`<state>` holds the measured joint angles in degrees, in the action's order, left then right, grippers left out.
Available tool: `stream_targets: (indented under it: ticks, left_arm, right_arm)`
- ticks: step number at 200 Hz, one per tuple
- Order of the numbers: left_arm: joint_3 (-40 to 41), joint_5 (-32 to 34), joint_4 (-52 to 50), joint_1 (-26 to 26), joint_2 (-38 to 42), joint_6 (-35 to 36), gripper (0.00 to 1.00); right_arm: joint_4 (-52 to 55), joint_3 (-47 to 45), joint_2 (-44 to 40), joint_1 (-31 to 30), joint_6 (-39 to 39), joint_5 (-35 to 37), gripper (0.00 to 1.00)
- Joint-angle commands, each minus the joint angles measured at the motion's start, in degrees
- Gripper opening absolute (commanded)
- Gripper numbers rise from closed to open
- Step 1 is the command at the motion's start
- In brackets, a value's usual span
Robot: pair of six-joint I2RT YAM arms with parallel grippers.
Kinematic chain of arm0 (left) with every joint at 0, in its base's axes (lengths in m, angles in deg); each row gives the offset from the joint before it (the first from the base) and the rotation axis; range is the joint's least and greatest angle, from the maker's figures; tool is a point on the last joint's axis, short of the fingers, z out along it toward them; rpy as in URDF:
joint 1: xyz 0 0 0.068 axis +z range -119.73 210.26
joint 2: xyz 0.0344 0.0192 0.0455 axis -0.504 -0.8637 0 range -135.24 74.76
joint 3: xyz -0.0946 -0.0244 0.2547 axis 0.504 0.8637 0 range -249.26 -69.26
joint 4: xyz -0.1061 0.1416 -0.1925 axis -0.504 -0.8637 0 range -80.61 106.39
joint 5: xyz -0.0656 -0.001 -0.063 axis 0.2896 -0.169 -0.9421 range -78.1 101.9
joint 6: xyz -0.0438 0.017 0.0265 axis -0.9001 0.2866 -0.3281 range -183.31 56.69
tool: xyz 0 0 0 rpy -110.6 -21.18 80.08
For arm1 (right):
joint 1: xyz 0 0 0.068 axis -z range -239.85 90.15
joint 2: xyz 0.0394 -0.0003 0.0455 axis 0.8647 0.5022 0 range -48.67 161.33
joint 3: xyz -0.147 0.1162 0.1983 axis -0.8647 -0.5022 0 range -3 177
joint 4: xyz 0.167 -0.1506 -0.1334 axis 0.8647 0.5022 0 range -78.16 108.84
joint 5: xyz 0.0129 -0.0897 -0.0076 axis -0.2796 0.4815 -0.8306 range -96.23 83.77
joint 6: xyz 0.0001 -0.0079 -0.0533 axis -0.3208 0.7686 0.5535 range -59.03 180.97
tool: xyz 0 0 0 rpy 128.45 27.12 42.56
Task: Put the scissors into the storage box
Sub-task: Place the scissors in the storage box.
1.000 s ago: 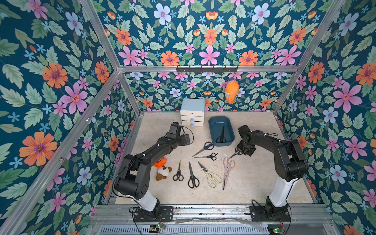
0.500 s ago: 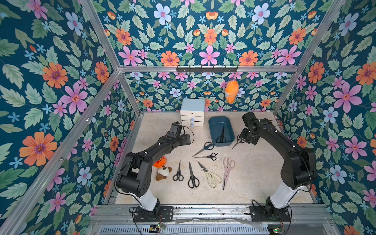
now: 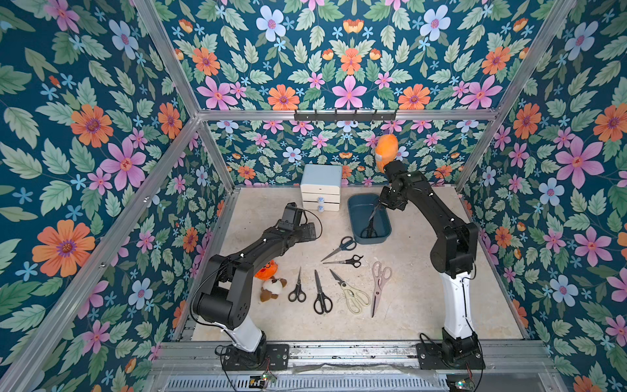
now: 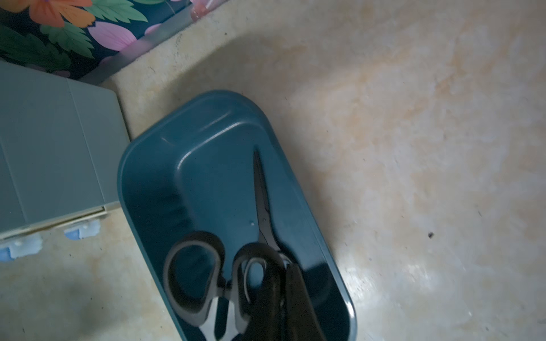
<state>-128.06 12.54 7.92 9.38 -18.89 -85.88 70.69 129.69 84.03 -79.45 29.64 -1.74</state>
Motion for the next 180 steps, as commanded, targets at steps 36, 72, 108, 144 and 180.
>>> stream_targets:
  ticks: [36, 72, 108, 144, 180]
  left_arm:
    - [0.10, 4.60, -1.76, 0.22, 1.50, -2.21, 0.99]
    - [0.53, 5.65, -2.43, 0.29, 1.81, -2.00, 0.99]
    - [0.24, 5.62, -2.26, 0.32, 1.44, -1.62, 0.99]
    - [-0.03, 4.57, -1.56, 0.30, 1.09, -1.95, 0.99]
    - [0.20, 3.98, -1.21, 0.25, 1.52, -2.22, 0.99]
  right_arm:
    - [7.18, 14.02, 12.81, -0.59, 2.77, -2.94, 0.00]
    - [2.70, 7.11, 11.72, -1.03, 2.59, -3.94, 0.00]
    - [1.38, 3.43, 11.88, -2.09, 2.69, -3.31, 0.00]
    - [1.07, 4.09, 13.42, -2.36, 1.54, -2.67, 0.00]
    - [2.36, 6.51, 13.47, -2.31, 1.36, -2.00, 0.21]
